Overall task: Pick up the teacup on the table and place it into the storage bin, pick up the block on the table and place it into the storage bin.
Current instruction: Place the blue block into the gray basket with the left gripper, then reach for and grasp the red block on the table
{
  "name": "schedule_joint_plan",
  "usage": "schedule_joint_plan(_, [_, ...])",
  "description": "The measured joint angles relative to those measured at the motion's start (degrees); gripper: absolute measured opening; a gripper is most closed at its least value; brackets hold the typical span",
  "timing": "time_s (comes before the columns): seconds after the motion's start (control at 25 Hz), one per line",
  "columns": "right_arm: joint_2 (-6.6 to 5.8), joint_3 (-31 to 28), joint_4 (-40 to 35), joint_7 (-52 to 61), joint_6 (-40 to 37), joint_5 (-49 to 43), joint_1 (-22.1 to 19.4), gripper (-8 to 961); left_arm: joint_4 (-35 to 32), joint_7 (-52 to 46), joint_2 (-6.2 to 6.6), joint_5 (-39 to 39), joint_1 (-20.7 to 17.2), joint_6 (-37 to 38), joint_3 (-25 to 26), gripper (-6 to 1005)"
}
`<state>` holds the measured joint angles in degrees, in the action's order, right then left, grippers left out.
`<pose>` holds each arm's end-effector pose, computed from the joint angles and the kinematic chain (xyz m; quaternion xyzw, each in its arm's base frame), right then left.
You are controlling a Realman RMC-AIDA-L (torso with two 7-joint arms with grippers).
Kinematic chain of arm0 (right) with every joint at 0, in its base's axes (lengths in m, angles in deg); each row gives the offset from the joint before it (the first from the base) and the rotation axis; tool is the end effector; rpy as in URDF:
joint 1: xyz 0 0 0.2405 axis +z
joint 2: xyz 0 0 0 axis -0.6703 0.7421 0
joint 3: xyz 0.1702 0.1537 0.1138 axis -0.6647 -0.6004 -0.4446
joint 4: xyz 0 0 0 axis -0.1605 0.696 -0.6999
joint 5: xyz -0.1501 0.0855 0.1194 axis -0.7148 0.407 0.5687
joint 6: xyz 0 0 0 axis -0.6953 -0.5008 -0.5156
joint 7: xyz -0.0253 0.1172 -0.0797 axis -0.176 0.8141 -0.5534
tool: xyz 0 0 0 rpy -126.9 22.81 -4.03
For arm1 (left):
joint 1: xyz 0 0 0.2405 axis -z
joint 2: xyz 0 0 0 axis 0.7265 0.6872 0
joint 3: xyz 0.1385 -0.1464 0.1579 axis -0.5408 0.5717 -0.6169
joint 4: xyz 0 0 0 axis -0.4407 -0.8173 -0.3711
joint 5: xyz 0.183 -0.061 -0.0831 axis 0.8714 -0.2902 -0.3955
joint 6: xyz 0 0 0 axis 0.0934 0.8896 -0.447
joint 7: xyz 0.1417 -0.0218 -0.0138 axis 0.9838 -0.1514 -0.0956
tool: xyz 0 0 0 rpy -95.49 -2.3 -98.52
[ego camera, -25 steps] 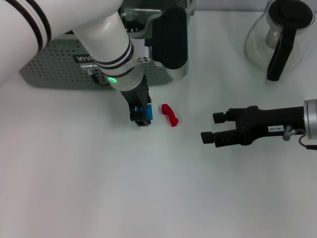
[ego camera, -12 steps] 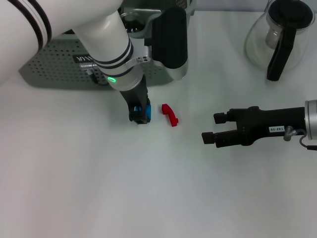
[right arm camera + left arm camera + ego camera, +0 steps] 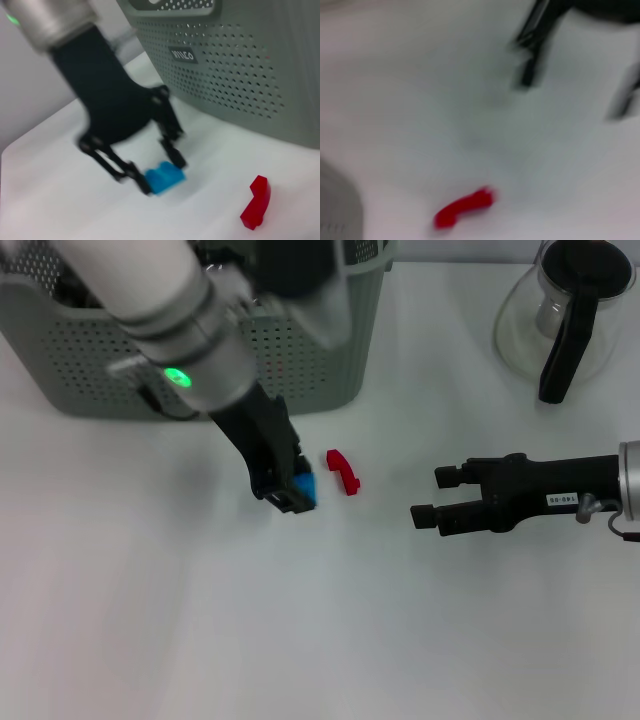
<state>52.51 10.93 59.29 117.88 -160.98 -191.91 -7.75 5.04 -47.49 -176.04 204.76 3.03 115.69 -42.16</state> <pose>0.2564 0.3323 -0.0475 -0.9398 0.3091 0.1411 0.0370 -0.1389 0.3629 -0.0387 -0.9757 -0.0709 0.2070 0.0123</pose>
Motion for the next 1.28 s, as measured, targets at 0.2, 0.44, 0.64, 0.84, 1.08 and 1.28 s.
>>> schedule_joint_plan(0.2, [-0.16, -0.22, -0.04, 0.0, -0.02, 0.15, -0.14, 896, -7.49, 3.12, 1.91, -8.28, -1.78, 15.52, 22.24, 402])
schedule_joint_plan(0.44, [-0.18, -0.76, -0.48, 0.0, -0.53, 0.03, 0.43, 896, -5.17, 1.46, 9.82, -16.06, -1.9, 12.62, 39.97, 403])
schedule_joint_plan(0.64, [-0.18, -0.79, -0.61, 0.07, -0.58, -0.11, 0.97, 896, 1.37, -1.88, 13.99, -16.31, -2.02, -2.53, 39.86, 412])
schedule_joint_plan(0.84, [-0.18, -0.79, -0.62, 0.39, -0.56, -0.13, 1.14, 896, 6.38, -2.84, 15.21, -15.61, -1.8, -11.6, 38.29, 426])
schedule_joint_plan(1.08, [-0.12, -0.79, -0.64, 0.14, -0.16, -0.14, 1.26, 896, 5.04, -2.92, 14.93, -15.96, -3.09, -12.24, 38.21, 552])
schedule_joint_plan(1.28, [0.24, -0.72, -0.78, 0.01, 0.45, -0.14, 2.43, 895, 1.55, 4.88, 14.14, -25.32, -6.64, 6.49, 38.27, 657])
